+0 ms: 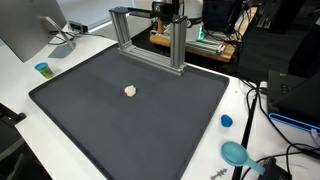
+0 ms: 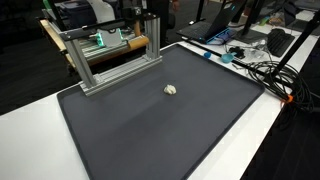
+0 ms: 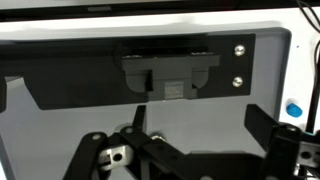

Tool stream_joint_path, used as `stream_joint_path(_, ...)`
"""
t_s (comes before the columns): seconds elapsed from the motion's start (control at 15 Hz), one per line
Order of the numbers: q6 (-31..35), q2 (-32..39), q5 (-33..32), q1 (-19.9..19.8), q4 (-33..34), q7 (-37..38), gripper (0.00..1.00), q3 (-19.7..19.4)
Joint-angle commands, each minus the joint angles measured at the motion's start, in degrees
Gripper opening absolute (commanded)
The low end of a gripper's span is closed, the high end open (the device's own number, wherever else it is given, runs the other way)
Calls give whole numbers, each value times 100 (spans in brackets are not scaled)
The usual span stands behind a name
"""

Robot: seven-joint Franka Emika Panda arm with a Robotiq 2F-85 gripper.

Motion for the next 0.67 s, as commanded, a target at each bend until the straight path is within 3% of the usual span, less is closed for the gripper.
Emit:
stream_joint_path(0.0, 84, -611, -260, -35, -616, 668, 100, 396)
stream_joint_path(0.2, 433, -1139, -593, -62, -1140, 1387, 100, 841)
stream_joint_path(0.27, 129, -560, -379, 30, -632, 967, 100, 601)
stream_joint_path(0.4, 276, -859, -471, 29, -907, 1275, 100, 786)
stream_joint_path(0.6, 507, -1088, -561, 1, -1102, 1164, 100, 738)
